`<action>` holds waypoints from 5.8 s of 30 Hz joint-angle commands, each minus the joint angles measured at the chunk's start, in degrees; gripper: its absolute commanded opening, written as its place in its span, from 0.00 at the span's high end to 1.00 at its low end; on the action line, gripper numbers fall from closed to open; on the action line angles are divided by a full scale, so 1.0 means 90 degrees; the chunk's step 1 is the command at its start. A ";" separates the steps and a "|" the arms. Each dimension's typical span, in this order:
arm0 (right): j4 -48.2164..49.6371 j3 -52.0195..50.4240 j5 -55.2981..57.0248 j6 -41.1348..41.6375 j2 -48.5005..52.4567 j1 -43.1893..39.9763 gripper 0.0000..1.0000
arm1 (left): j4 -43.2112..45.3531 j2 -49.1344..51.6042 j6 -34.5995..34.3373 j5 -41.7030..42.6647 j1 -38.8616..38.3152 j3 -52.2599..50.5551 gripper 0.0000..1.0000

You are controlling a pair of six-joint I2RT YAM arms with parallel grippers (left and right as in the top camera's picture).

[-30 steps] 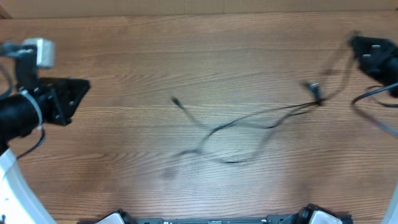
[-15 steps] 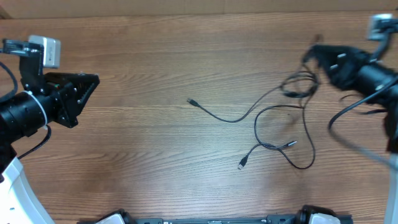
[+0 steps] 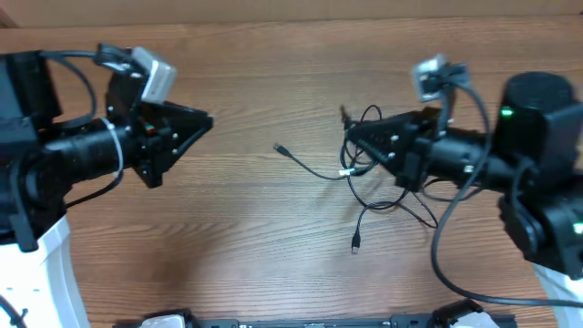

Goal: Untangle cables

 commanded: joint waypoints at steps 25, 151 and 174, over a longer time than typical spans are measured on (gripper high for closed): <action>-0.1265 -0.0690 0.6387 0.2975 0.2246 0.0270 0.00 | -0.0243 0.0267 -0.0007 -0.0908 -0.0243 0.0024 0.96; 0.2011 -0.0007 -0.0658 0.2433 0.0760 -0.0090 0.34 | 0.0678 0.0486 -0.1984 -0.3682 -0.2744 0.0024 0.96; 0.2220 -0.0007 0.0716 0.2688 0.1090 0.0593 0.59 | 0.1175 0.1365 -0.3220 -0.2251 -0.3619 0.0024 0.96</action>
